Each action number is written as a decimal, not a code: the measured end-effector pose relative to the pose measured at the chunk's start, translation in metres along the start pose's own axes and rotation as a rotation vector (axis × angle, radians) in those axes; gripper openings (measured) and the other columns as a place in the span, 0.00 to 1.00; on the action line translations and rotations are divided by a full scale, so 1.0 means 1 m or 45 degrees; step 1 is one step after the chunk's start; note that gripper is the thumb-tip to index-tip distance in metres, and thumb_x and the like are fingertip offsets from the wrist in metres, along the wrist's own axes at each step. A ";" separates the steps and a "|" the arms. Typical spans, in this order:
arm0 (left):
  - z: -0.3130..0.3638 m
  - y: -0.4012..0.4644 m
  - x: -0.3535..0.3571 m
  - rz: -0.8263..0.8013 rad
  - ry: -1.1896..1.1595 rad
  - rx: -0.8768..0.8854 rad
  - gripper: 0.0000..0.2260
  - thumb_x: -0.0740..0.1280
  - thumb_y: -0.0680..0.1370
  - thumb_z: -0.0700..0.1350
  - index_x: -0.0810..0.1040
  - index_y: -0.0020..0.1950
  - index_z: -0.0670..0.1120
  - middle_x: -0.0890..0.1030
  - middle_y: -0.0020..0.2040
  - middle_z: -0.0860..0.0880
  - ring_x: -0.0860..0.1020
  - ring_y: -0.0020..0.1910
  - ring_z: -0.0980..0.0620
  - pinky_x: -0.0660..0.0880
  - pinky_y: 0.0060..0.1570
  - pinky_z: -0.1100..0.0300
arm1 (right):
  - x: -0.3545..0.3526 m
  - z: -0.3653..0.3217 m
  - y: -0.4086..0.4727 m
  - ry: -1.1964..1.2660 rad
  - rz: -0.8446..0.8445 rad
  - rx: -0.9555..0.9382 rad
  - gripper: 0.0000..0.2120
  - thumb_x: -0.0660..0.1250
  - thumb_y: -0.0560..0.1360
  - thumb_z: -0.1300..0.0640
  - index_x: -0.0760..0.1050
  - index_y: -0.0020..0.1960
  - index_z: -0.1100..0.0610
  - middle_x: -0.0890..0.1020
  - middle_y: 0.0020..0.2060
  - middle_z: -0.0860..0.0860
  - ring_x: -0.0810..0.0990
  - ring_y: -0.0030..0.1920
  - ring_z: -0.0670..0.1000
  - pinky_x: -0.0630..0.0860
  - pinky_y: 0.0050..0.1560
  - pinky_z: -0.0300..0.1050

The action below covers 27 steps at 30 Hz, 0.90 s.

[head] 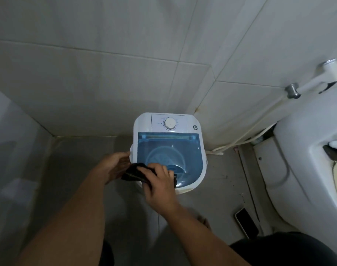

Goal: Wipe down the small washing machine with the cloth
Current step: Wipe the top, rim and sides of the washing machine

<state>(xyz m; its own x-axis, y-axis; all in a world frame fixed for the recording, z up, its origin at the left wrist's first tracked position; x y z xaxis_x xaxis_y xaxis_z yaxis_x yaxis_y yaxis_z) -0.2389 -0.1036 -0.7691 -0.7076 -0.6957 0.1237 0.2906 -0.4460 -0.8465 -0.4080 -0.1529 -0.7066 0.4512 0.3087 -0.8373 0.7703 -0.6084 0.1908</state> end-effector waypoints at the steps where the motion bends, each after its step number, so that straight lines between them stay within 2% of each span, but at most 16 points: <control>1: -0.001 0.001 -0.001 -0.006 0.007 -0.011 0.15 0.70 0.76 0.48 0.82 0.60 0.42 0.85 0.55 0.45 0.82 0.51 0.48 0.78 0.48 0.54 | -0.012 0.010 0.007 0.101 0.038 0.020 0.24 0.66 0.74 0.57 0.75 0.69 0.48 0.77 0.59 0.50 0.76 0.58 0.54 0.73 0.55 0.57; 3: -0.001 0.002 -0.002 0.016 0.022 0.011 0.13 0.69 0.77 0.48 0.82 0.59 0.45 0.85 0.53 0.47 0.82 0.52 0.50 0.76 0.56 0.52 | -0.049 0.054 0.027 0.173 0.268 0.216 0.23 0.66 0.75 0.59 0.75 0.69 0.49 0.77 0.59 0.51 0.76 0.59 0.55 0.75 0.60 0.56; 5: -0.001 0.004 -0.001 0.057 0.026 0.053 0.11 0.69 0.78 0.46 0.81 0.59 0.45 0.84 0.52 0.47 0.81 0.52 0.49 0.75 0.62 0.50 | -0.084 0.109 0.048 0.048 0.436 0.466 0.20 0.67 0.77 0.59 0.75 0.69 0.51 0.76 0.59 0.53 0.76 0.58 0.55 0.75 0.61 0.57; 8: 0.000 0.004 -0.001 0.065 0.030 0.083 0.10 0.70 0.77 0.45 0.81 0.58 0.46 0.84 0.54 0.45 0.81 0.54 0.47 0.76 0.62 0.49 | -0.089 0.151 0.063 -0.197 0.349 0.686 0.20 0.67 0.77 0.58 0.75 0.68 0.52 0.75 0.59 0.56 0.75 0.59 0.60 0.73 0.61 0.64; 10: 0.001 0.004 -0.002 0.062 0.018 0.088 0.09 0.70 0.77 0.44 0.82 0.56 0.45 0.84 0.54 0.43 0.81 0.55 0.45 0.76 0.62 0.48 | -0.068 0.136 0.056 -0.329 0.367 0.738 0.21 0.68 0.75 0.58 0.75 0.68 0.51 0.76 0.59 0.57 0.74 0.58 0.62 0.70 0.59 0.62; 12: 0.001 0.003 -0.002 0.052 0.006 0.090 0.08 0.70 0.78 0.44 0.82 0.56 0.45 0.84 0.55 0.43 0.81 0.56 0.44 0.75 0.63 0.48 | -0.033 0.091 0.049 -0.356 0.360 0.599 0.22 0.68 0.74 0.57 0.75 0.68 0.48 0.76 0.58 0.55 0.74 0.55 0.59 0.70 0.55 0.59; 16: -0.007 0.003 -0.001 -0.009 -0.121 0.004 0.07 0.65 0.80 0.45 0.81 0.55 0.45 0.83 0.54 0.45 0.80 0.53 0.48 0.74 0.59 0.51 | 0.007 0.016 0.065 -0.153 0.093 0.080 0.23 0.67 0.75 0.57 0.75 0.69 0.47 0.76 0.58 0.52 0.74 0.56 0.56 0.69 0.55 0.53; 18: -0.011 0.006 -0.003 -0.005 -0.180 -0.044 0.11 0.63 0.80 0.46 0.81 0.58 0.45 0.84 0.55 0.46 0.81 0.54 0.49 0.75 0.56 0.52 | -0.005 0.022 0.095 0.032 0.024 0.045 0.22 0.67 0.76 0.58 0.75 0.70 0.49 0.76 0.58 0.52 0.74 0.58 0.55 0.71 0.57 0.53; 19: -0.010 0.006 -0.003 0.004 -0.191 -0.050 0.12 0.63 0.80 0.46 0.82 0.58 0.44 0.84 0.55 0.46 0.81 0.53 0.49 0.75 0.55 0.52 | -0.015 0.030 0.116 0.042 0.061 0.066 0.21 0.67 0.77 0.58 0.75 0.69 0.50 0.76 0.58 0.52 0.74 0.58 0.55 0.72 0.59 0.55; 21: -0.009 0.005 -0.004 0.022 -0.205 -0.046 0.12 0.62 0.78 0.45 0.82 0.57 0.44 0.84 0.52 0.45 0.81 0.52 0.48 0.74 0.58 0.50 | -0.034 0.047 0.163 -0.028 0.195 0.146 0.20 0.67 0.77 0.58 0.75 0.69 0.52 0.77 0.57 0.54 0.75 0.57 0.57 0.74 0.59 0.59; 23: -0.008 0.002 -0.005 0.030 -0.215 -0.037 0.13 0.62 0.78 0.45 0.82 0.57 0.43 0.84 0.51 0.45 0.81 0.53 0.46 0.75 0.59 0.48 | -0.033 0.052 0.196 -0.110 0.188 0.143 0.20 0.68 0.77 0.58 0.75 0.69 0.53 0.77 0.58 0.56 0.76 0.57 0.60 0.74 0.57 0.61; 25: -0.007 0.001 -0.007 0.016 -0.221 -0.046 0.14 0.61 0.78 0.45 0.82 0.57 0.43 0.85 0.52 0.44 0.82 0.54 0.46 0.76 0.56 0.48 | -0.010 0.044 0.200 -0.212 0.100 0.101 0.21 0.68 0.76 0.59 0.76 0.69 0.53 0.77 0.59 0.58 0.76 0.57 0.62 0.72 0.56 0.59; 27: -0.008 0.003 -0.009 -0.001 -0.266 -0.078 0.15 0.58 0.78 0.46 0.82 0.57 0.43 0.85 0.54 0.44 0.81 0.55 0.46 0.74 0.59 0.47 | 0.013 0.034 0.177 -0.212 0.114 0.115 0.22 0.68 0.74 0.60 0.76 0.68 0.53 0.77 0.59 0.59 0.75 0.55 0.63 0.71 0.55 0.58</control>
<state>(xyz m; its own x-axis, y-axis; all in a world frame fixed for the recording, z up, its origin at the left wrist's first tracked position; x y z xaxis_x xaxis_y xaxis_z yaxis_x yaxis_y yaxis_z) -0.2364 -0.0945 -0.7772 -0.5573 -0.7996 0.2236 0.2460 -0.4162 -0.8754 -0.2813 -0.2814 -0.7010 0.4295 0.1299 -0.8937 0.6835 -0.6935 0.2277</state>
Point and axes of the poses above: each hand's wrist, its own y-axis towards the middle knuckle, its own x-axis out of the palm, z = x × y, the point moved 6 cm from there along y, towards the middle knuckle
